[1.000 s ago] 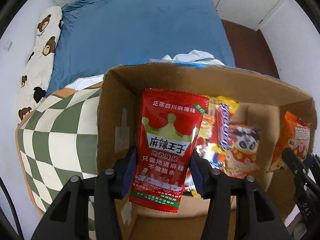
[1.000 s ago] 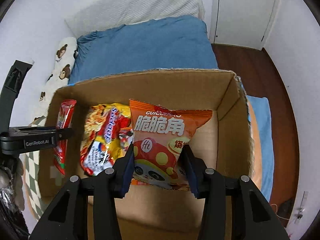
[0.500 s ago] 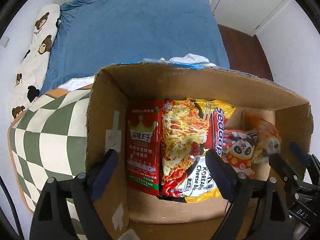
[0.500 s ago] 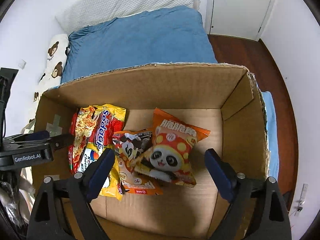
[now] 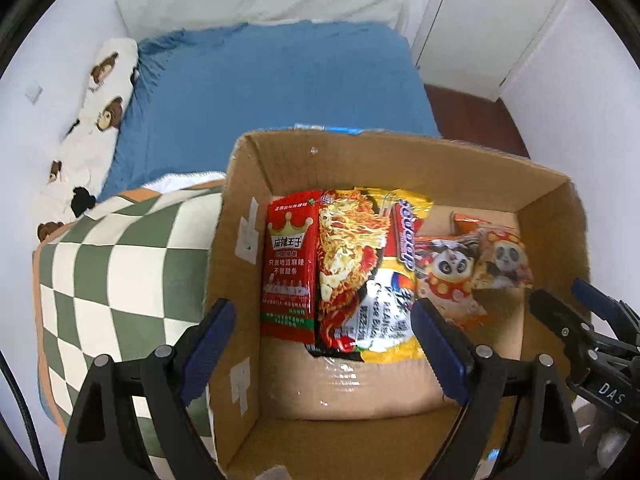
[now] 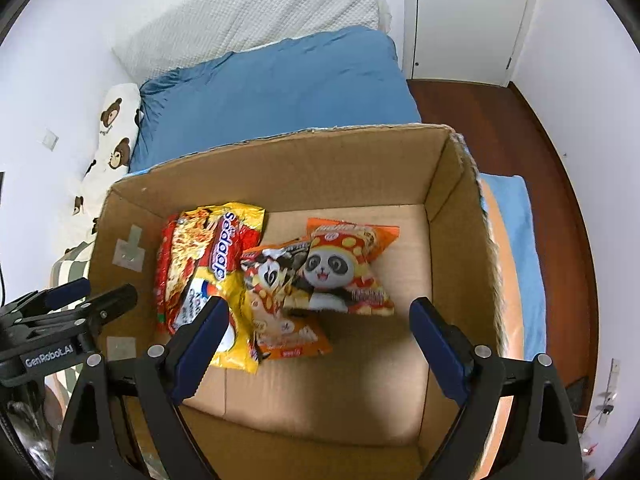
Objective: Organize snacks
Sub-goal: 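Open both grippers to drop the packets and move back over the mat, then grasp the yellow egg-roll bag with the right gripper while the left grasps the white oat-cookie packet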
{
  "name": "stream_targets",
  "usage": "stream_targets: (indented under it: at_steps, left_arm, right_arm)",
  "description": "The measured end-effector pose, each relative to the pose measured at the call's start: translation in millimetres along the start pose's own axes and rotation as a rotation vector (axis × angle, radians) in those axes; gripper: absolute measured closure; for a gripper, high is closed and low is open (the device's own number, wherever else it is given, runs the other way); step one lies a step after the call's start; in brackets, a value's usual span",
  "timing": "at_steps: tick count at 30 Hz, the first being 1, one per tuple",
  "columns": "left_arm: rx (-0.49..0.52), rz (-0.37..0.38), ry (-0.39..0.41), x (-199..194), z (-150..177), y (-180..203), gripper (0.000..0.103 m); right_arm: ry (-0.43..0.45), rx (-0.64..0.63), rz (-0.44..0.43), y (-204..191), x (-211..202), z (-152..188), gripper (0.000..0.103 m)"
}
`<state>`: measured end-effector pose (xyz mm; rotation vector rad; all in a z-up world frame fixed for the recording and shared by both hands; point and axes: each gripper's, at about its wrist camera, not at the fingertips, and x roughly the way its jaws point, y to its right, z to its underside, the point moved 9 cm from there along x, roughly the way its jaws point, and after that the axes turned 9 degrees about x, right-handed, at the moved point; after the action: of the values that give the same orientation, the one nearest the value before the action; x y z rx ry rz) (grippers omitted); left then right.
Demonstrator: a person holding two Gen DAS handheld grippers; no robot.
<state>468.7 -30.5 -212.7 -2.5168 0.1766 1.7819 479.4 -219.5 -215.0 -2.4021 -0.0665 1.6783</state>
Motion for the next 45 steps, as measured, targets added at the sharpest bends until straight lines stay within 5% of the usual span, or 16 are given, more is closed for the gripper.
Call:
stream_targets:
  at_steps: [17, 23, 28, 36, 41, 45]
  left_arm:
    - [0.023, -0.018, 0.228, -104, 57, 27, 0.014]
    - [0.027, -0.015, 0.252, -127, 104, 27, 0.014]
    - [0.026, -0.01, 0.147, -103, 174, 30, 0.014]
    - [-0.051, 0.025, -0.151, -10, 305, 31, 0.014]
    - [-0.127, 0.04, -0.213, 9, 338, 20, 0.014]
    - [-0.163, 0.07, -0.229, 14, 337, 23, 0.014]
  right_arm:
    - [0.162, -0.004, -0.088, -3, -107, 66, 0.009]
    - [0.173, 0.017, -0.14, 0, -140, 102, 0.009]
    - [0.083, 0.06, -0.162, 18, -133, 169, 0.009]
    - [-0.19, 0.251, -0.196, 73, -68, 311, 0.009]
    - [-0.345, 0.529, -0.3, 95, -37, 381, 0.009]
    - [-0.404, 0.749, -0.387, 99, -11, 401, 0.01]
